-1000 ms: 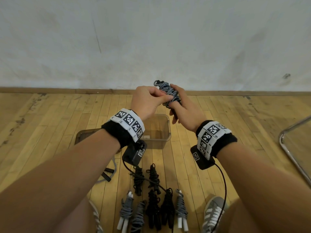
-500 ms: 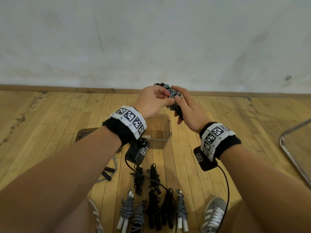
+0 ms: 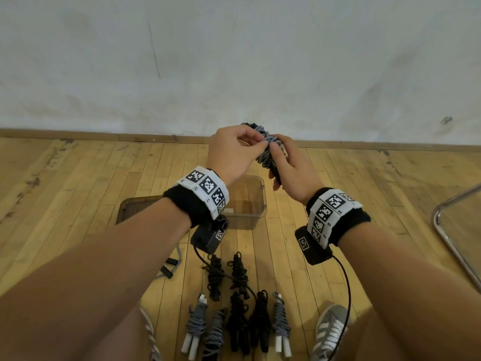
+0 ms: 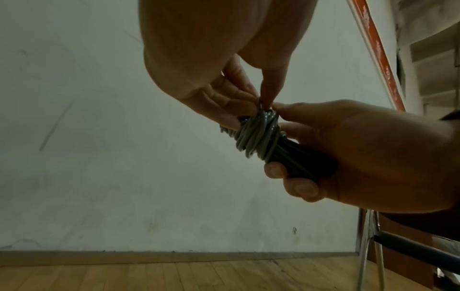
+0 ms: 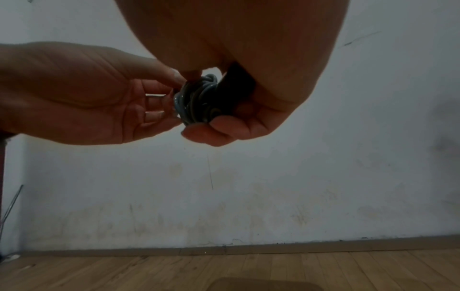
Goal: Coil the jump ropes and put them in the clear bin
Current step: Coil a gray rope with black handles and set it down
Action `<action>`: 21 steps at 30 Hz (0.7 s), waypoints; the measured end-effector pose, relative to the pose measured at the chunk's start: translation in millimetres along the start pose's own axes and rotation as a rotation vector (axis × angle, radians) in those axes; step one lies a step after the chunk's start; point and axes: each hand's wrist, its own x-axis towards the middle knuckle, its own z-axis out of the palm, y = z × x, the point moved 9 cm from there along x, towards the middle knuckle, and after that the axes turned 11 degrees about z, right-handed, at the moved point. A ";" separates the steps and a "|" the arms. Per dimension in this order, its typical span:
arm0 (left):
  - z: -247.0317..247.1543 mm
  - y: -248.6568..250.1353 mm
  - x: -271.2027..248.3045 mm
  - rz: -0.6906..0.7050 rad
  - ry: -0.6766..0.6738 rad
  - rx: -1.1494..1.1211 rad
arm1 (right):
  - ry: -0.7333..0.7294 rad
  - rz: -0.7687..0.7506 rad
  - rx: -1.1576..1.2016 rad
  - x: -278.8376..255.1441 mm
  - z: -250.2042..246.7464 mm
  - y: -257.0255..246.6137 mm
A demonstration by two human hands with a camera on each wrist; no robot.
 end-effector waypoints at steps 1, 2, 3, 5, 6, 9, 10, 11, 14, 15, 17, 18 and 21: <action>2.6 -0.5 -1.1 -0.006 -0.019 -0.033 | 0.017 0.006 0.001 0.6 -1.7 0.5; 6.2 -0.9 -2.6 -0.015 -0.050 -0.061 | 0.036 0.016 0.000 1.7 -3.6 2.4; 10.0 -0.9 -3.9 -0.020 -0.087 -0.074 | 0.050 0.029 -0.002 2.5 -5.4 4.5; 14.4 -2.4 -5.0 -0.024 -0.144 -0.068 | 0.061 0.056 0.006 3.4 -7.7 8.7; 14.6 -2.8 -4.7 -0.026 -0.165 -0.066 | 0.059 0.063 0.019 4.2 -7.5 10.8; 14.4 -5.8 -3.8 -0.047 -0.192 -0.070 | 0.035 0.063 0.054 5.0 -4.2 13.4; 13.7 -6.3 -3.9 -0.050 -0.185 -0.052 | 0.024 0.061 0.060 4.2 -2.3 13.1; 12.6 -6.7 -3.9 -0.049 -0.169 -0.024 | 0.011 0.057 0.068 2.3 -0.7 11.3; 8.9 -4.1 -4.8 -0.039 -0.121 0.067 | -0.024 0.056 0.063 -4.5 4.6 5.5; 8.5 -5.5 -4.3 -0.056 -0.116 0.079 | -0.031 0.062 0.048 -6.1 5.8 4.5; 9.3 -13.7 -4.0 -0.153 -0.133 0.025 | -0.039 0.081 0.047 -7.1 7.2 5.6; 10.8 -18.3 -5.2 -0.213 -0.155 -0.031 | -0.042 0.086 0.070 -7.1 7.0 6.2; 16.7 -25.9 -9.5 -0.329 -0.243 -0.177 | -0.058 0.102 0.179 -8.3 5.4 5.7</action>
